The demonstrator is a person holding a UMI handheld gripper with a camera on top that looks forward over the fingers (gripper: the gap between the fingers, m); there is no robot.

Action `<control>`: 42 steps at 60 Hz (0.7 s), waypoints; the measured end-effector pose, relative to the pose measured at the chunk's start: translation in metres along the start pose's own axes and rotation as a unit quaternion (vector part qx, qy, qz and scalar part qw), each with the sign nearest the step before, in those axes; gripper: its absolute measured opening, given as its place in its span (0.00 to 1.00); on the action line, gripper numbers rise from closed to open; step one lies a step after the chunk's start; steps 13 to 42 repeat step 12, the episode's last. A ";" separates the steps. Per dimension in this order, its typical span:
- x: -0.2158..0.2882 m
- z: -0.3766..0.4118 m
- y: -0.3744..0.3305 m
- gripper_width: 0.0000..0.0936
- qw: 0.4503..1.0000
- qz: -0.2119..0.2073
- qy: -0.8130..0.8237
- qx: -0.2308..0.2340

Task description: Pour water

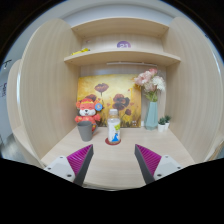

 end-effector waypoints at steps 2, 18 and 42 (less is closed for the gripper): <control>0.004 0.000 -0.003 0.92 1.000 -0.003 -0.001 -0.001; 0.010 0.003 -0.015 0.92 1.000 -0.011 -0.003 0.001; 0.010 0.003 -0.015 0.92 1.000 -0.011 -0.003 0.001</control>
Point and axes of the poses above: the point between the fingertips, and its own axes, seen from behind it with the camera up: z to the left, x up, y forward, the way the camera looks, the point moved 4 cm from there along -y, backward, against the way the camera looks
